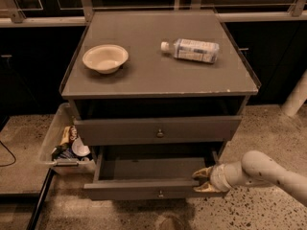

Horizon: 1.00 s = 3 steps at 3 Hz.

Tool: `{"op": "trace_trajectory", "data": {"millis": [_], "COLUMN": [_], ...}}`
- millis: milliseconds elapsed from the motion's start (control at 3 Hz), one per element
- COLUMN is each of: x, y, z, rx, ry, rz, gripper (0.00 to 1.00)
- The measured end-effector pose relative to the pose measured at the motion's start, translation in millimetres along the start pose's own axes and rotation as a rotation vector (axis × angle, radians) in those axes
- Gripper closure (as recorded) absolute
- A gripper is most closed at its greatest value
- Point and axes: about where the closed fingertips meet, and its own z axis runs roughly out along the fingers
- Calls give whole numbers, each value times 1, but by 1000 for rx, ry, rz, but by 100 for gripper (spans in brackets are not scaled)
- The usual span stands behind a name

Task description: Open middle drawer

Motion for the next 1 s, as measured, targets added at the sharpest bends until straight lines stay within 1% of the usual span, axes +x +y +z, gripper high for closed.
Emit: {"op": "trace_trajectory", "data": {"millis": [667,1000], "x": [1,10], "y": [4,35], "z": [3,13], "rx": [-10,-54], "ry": [-6,-39], "rz": [-1,32], "gripper": [38,14]}}
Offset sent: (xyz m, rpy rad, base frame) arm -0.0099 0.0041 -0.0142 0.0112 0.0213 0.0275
